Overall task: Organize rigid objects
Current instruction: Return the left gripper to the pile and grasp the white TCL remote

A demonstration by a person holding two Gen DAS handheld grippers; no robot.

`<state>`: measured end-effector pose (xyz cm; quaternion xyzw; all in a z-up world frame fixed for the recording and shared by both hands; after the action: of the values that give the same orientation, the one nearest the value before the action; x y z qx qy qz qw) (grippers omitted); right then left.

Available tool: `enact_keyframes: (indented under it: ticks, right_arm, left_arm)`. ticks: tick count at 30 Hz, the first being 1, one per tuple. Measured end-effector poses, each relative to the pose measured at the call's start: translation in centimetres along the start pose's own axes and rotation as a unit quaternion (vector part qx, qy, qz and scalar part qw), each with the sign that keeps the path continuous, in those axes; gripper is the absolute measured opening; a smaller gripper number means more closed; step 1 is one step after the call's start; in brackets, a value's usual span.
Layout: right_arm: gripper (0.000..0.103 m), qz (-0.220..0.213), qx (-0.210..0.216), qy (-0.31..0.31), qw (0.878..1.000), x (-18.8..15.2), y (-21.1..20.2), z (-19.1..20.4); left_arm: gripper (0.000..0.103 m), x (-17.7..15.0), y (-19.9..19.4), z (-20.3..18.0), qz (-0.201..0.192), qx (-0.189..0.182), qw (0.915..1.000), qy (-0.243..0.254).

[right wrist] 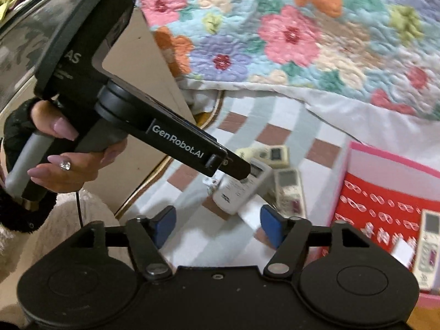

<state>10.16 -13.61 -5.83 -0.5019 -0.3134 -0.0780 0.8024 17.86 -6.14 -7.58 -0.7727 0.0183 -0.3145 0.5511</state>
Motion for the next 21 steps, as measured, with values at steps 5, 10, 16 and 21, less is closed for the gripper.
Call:
enact_keyframes:
  ticks: [5,10,16,21]
  right_arm:
    - [0.088,-0.026,-0.001,-0.025,0.999,0.3,2.9,0.8]
    - [0.088,-0.022,-0.001,-0.021,1.000,0.5,7.0,0.5]
    - [0.086,0.025,-0.008,0.006,1.000,-0.6,11.2,0.7]
    - [0.086,0.014,-0.017,0.025,0.999,-0.9,13.6,0.4]
  left_arm:
    - [0.067,-1.0,1.7,3.8,-0.013,0.015,0.9996,-0.020]
    - [0.067,-2.2,4.3,6.7,-0.018,0.004,0.9980,-0.060]
    - [0.065,-4.7,8.4,9.2,0.002,-0.016,0.9945,-0.103]
    - [0.061,-5.5,11.0,10.4,0.012,-0.036,0.9875,-0.153]
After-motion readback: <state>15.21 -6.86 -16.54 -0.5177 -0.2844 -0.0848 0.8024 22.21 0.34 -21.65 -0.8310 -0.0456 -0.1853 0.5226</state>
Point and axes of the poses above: each gripper's, at about its wrist camera, not at the fingertips, and y roughly the way its jaws point, z to its left, x to its top, the point moved 9 cm from there along y, roughly the way its jaws point, and after that the axes turned 5 degrees about y, right-handed, at the moved point
